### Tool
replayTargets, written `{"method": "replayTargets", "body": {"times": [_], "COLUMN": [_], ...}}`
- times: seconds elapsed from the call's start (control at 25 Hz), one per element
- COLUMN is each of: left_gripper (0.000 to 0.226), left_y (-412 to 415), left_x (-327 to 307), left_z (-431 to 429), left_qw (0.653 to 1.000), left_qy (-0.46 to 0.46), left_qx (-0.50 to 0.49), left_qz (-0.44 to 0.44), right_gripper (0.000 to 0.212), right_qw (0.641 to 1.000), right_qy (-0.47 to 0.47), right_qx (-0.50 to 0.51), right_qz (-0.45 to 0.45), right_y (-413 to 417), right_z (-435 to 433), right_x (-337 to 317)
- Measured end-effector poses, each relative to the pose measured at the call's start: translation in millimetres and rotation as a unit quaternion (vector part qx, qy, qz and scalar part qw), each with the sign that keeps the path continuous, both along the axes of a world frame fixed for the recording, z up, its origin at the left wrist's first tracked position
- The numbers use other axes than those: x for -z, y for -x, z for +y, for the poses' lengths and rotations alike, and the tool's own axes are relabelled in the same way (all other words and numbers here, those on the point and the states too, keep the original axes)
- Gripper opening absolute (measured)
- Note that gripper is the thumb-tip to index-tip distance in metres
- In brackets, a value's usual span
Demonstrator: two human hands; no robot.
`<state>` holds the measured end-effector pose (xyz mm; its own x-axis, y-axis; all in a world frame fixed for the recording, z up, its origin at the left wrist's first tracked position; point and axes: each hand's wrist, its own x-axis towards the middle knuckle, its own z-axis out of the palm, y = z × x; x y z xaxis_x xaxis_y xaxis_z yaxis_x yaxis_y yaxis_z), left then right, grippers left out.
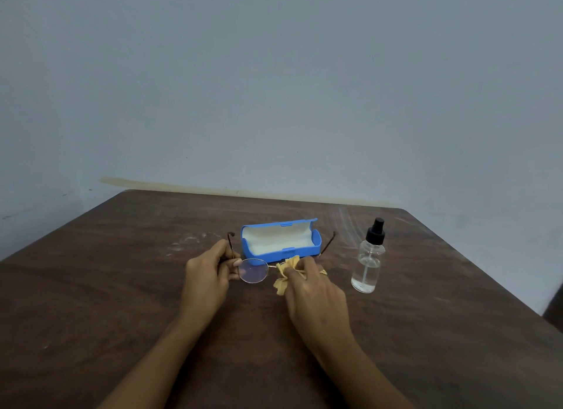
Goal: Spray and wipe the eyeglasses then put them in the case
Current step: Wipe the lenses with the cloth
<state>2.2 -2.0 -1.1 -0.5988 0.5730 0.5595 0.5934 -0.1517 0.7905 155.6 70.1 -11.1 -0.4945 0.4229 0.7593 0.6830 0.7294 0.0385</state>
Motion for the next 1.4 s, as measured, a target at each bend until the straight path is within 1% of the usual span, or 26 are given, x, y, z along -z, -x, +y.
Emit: {"method": "replayTargets", "body": {"times": [0.08,0.2,0.24,0.32,0.36,0.44,0.48,0.52,0.56,0.6,0.64,0.68,0.72,0.8,0.88,0.92,1.0,1.12,1.2,1.28,1.32,1.4], "left_gripper": [0.027,0.031,0.028,0.019,0.016,0.016,0.019,0.024,0.03,0.037,0.041,0.044,0.045,0.045,0.043,0.042,0.04,0.037,0.041,0.047,0.049,0.051], "left_y": [2,4,5,6,7,7,7,6,4,3,1,-1,-2,-4,-5,-5,-4,-2,-3,-7,-10,-13], "left_x": [-1,-2,-1,-1,-1,-2,-3,-3,-3,-3,-3,-4,-4,-6,-7,-7,-6,-4,-5,-7,-8,-9], "left_z": [-1,-1,0,0,0,0,-1,-2,-2,-2,-2,-2,-2,-3,-3,-3,-3,-3,-3,-4,-4,-5], "left_qw": [1.0,0.999,0.999,0.999,0.999,1.0,1.0,1.0,1.0,1.0,1.0,0.999,0.999,0.999,0.999,0.999,0.999,0.999,0.999,0.999,0.998,0.997], "left_qy": [-0.006,-0.017,-0.019,-0.018,-0.017,-0.011,-0.006,-0.004,-0.003,-0.002,0.0,0.001,0.001,0.0,0.001,0.0,-0.003,-0.002,-0.002,-0.003,-0.002,-0.001], "left_qx": [-0.005,-0.005,-0.006,-0.013,-0.017,-0.022,-0.022,-0.019,-0.014,-0.009,-0.005,0.0,0.005,0.013,0.017,0.018,0.015,0.015,0.023,0.04,0.049,0.058], "left_qz": [-0.025,-0.036,-0.038,-0.039,-0.035,-0.015,-0.002,0.011,0.019,0.024,0.029,0.034,0.038,0.04,0.045,0.045,0.038,0.033,0.034,0.037,0.039,0.047], "right_gripper": [0.023,0.029,0.026,0.012,0.01,0.009,0.015,0.027,0.037,0.041,0.042,0.04,0.038,0.042,0.047,0.042,0.026,0.023,0.015,0.009,0.008,0.017], "right_qw": [0.999,0.998,0.998,0.998,0.998,0.998,0.995,0.985,0.967,0.95,0.94,0.941,0.95,0.979,0.993,0.996,0.998,0.997,0.994,0.992,0.991,0.992], "right_qy": [-0.018,-0.038,-0.046,-0.047,-0.038,0.005,0.048,0.103,0.159,0.19,0.19,0.177,0.157,0.109,0.067,0.045,0.007,-0.001,0.003,-0.016,-0.03,-0.042], "right_qx": [-0.026,-0.041,-0.046,-0.044,-0.043,-0.052,-0.066,-0.092,-0.129,-0.165,-0.193,-0.202,-0.195,-0.127,-0.056,-0.031,-0.012,-0.013,-0.026,-0.027,-0.023,-0.006], "right_qz": [-0.009,-0.019,-0.012,-0.006,-0.004,0.025,0.06,0.106,0.152,0.184,0.208,0.208,0.186,0.117,0.074,0.067,0.061,0.075,0.102,0.125,0.13,0.12], "right_y": [-1,0,1,0,0,0,-1,-1,-1,-1,0,1,2,5,7,6,3,0,0,2,2,4], "right_z": [-1,0,0,2,3,7,7,7,7,6,5,4,4,7,8,9,9,7,5,5,6,8], "right_x": [0,-4,-4,-5,-5,0,1,-1,-3,-4,-5,-5,-4,0,4,4,0,-2,-5,-9,-11,-12]}}
